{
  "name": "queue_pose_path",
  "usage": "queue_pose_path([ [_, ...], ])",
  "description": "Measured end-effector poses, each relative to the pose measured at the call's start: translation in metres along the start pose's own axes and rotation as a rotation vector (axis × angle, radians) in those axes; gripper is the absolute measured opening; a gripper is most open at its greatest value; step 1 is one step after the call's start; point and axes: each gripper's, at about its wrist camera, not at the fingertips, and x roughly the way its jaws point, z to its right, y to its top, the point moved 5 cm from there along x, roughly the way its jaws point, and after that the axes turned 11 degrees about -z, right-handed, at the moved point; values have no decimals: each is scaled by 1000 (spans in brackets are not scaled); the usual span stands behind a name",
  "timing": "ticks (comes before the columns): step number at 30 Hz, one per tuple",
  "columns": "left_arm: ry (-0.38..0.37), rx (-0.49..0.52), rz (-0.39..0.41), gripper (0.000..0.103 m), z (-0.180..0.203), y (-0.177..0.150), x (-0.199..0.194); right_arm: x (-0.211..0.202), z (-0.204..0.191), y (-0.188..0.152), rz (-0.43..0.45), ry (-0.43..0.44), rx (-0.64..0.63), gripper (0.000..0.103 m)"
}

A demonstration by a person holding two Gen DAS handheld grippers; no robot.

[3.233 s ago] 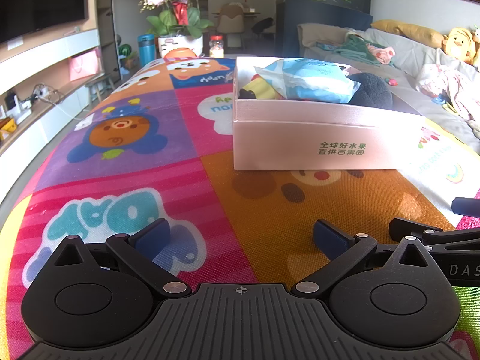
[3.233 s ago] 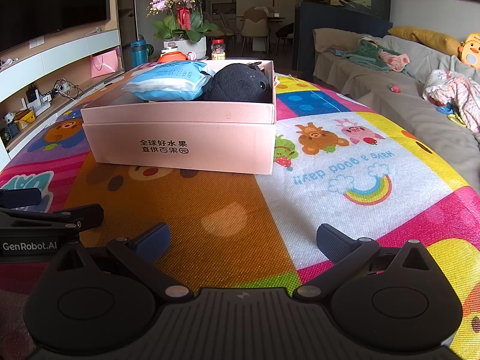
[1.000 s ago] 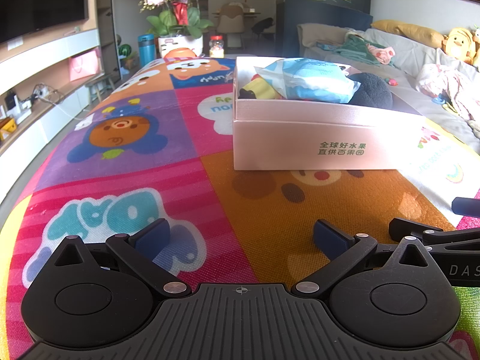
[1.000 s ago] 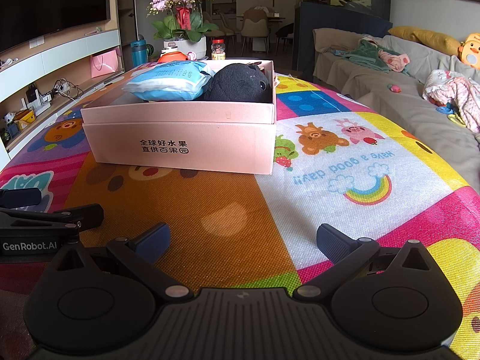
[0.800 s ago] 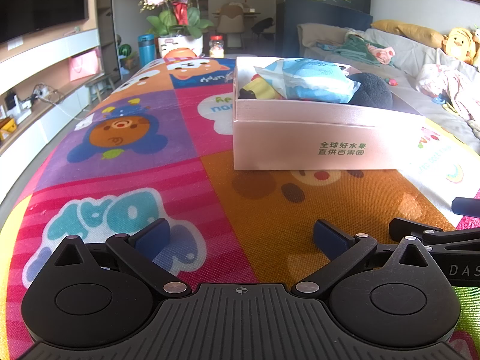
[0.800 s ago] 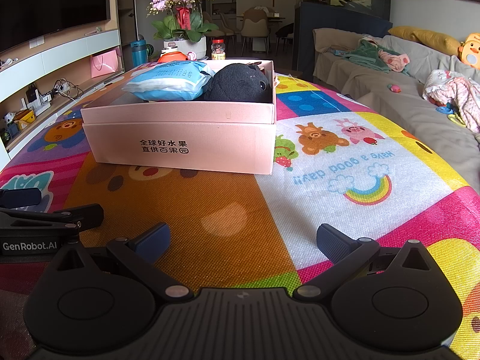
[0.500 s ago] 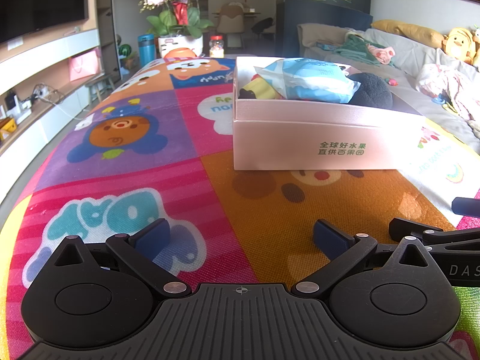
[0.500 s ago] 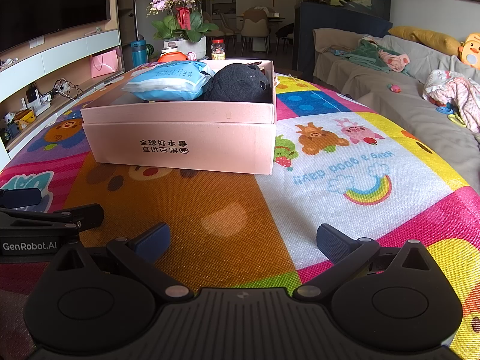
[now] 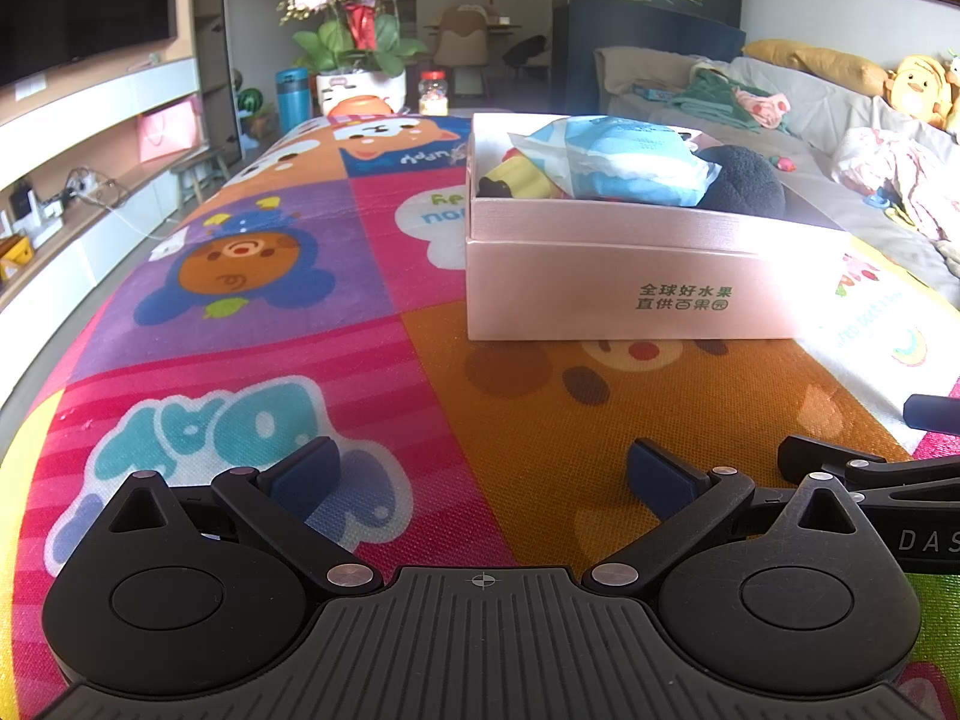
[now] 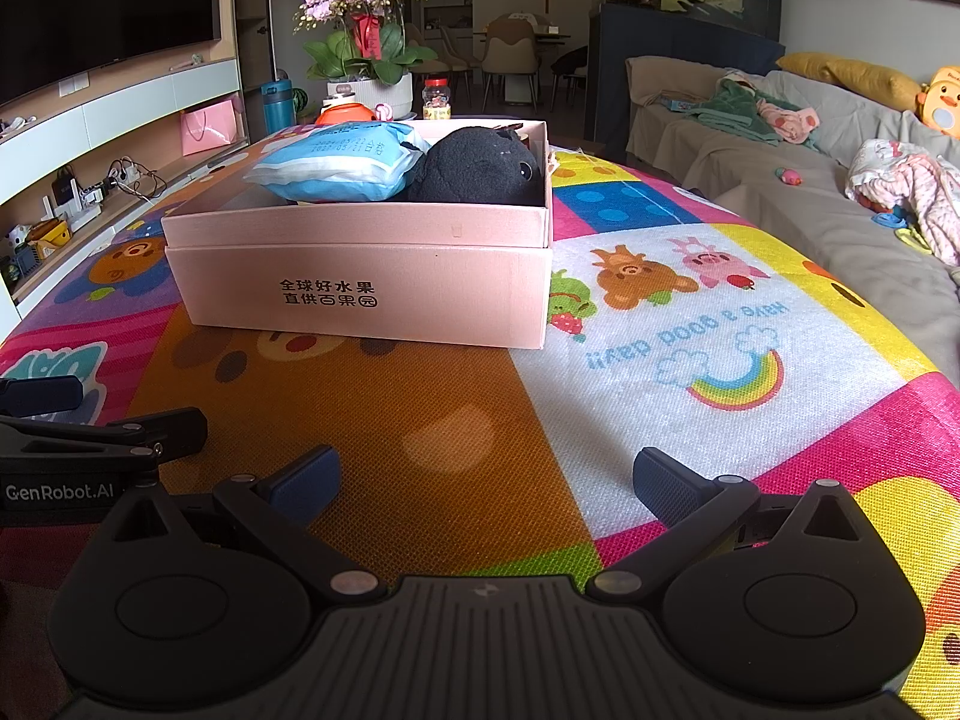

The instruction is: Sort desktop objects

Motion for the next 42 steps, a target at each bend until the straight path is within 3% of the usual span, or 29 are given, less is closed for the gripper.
queue_pose_path([
  [12,-6,0,-3,103,-1,0,0,0,0,0,0,0,0,103],
  [19,-39,24,-45,103,-2,3,-1,0,0,0,0,0,0,103],
  [42,-42,27,-24,103,-1,-1,-1,0,0,0,0,0,0,103],
])
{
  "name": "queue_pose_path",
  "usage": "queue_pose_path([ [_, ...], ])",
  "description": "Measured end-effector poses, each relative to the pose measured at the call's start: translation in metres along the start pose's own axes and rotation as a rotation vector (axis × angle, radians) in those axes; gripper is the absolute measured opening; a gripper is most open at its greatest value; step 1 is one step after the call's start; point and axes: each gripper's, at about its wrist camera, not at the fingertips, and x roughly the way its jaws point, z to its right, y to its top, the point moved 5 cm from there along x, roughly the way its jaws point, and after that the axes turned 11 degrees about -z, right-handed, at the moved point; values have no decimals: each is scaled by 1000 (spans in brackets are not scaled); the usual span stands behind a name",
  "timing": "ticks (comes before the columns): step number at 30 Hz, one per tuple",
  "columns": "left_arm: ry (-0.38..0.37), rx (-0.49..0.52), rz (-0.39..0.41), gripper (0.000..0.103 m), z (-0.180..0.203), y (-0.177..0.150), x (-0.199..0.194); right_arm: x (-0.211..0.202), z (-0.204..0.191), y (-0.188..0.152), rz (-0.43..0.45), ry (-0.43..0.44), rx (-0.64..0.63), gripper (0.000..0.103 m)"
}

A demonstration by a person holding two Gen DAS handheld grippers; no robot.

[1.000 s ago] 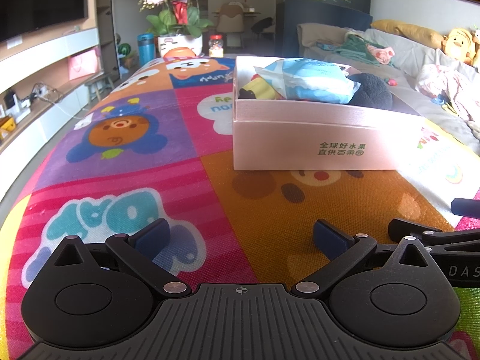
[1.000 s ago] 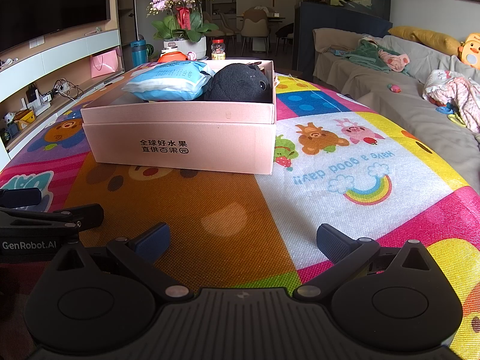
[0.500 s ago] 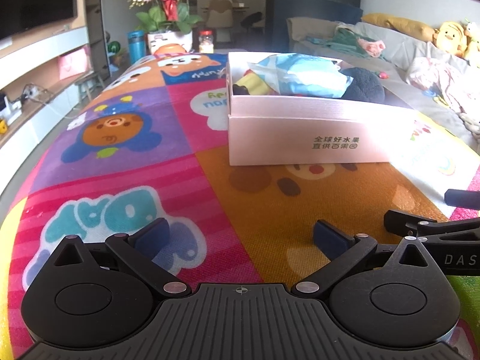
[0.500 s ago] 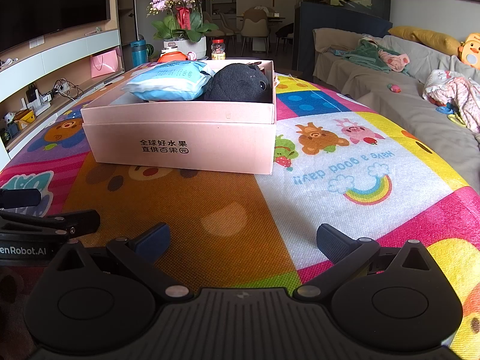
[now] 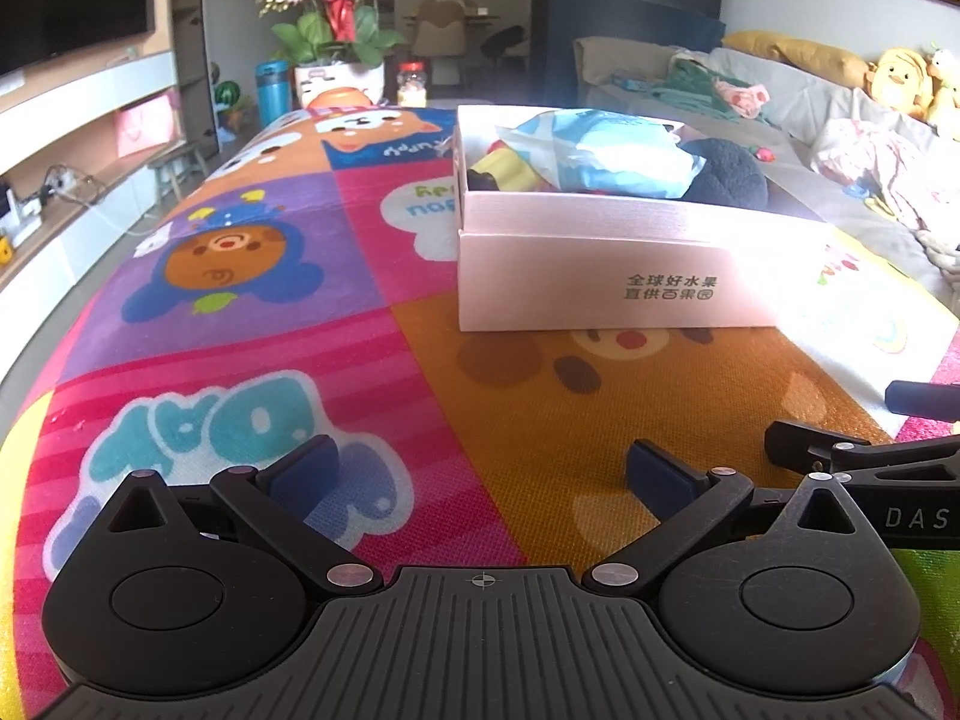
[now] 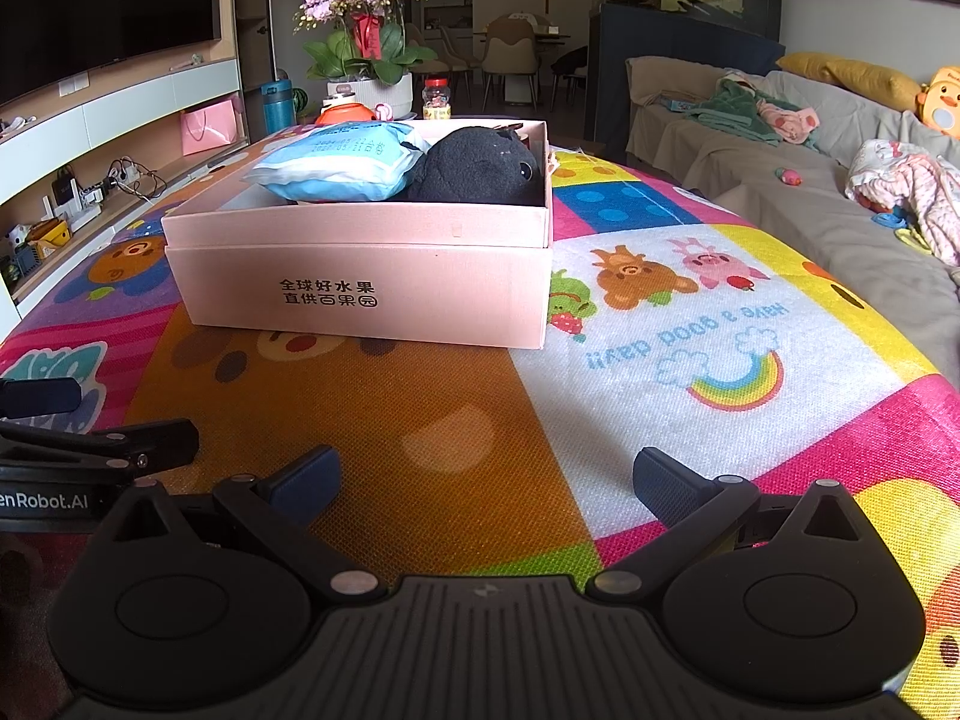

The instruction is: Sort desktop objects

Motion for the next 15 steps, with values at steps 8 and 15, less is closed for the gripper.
queue_pose_path([
  [8,18,1,-7,103,1,-3,-3,0,0,0,0,0,0,103],
  [15,8,1,-8,103,-1,-3,-3,0,0,0,0,0,0,103],
])
